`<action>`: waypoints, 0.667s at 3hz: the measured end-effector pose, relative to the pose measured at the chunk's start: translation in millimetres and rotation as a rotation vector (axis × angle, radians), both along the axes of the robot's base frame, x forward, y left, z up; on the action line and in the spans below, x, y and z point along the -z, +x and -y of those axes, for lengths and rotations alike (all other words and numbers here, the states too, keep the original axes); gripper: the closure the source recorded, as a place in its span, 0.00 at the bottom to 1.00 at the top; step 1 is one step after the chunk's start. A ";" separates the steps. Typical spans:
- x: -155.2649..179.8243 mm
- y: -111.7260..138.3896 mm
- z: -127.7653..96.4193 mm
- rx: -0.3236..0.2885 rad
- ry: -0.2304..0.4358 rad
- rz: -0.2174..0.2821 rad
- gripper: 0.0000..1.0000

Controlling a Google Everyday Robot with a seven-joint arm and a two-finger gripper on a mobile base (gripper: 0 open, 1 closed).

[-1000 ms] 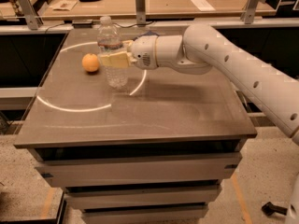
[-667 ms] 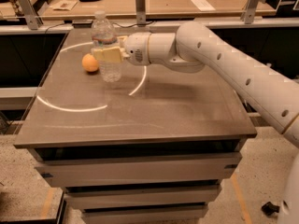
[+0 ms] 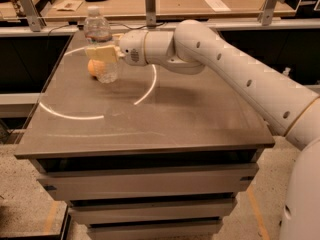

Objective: Move water bottle near orange

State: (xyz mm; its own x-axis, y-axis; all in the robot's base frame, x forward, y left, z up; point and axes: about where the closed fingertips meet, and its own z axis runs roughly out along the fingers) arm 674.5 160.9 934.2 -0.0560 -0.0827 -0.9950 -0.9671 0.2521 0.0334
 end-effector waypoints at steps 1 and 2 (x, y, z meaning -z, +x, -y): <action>5.8 5.8 -19.5 -0.016 -0.047 0.021 1.00; 20.6 18.5 -26.5 -0.061 -0.077 -0.038 1.00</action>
Offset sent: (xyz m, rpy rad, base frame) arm 0.0321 0.0242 -0.0373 -0.1196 0.1247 0.1318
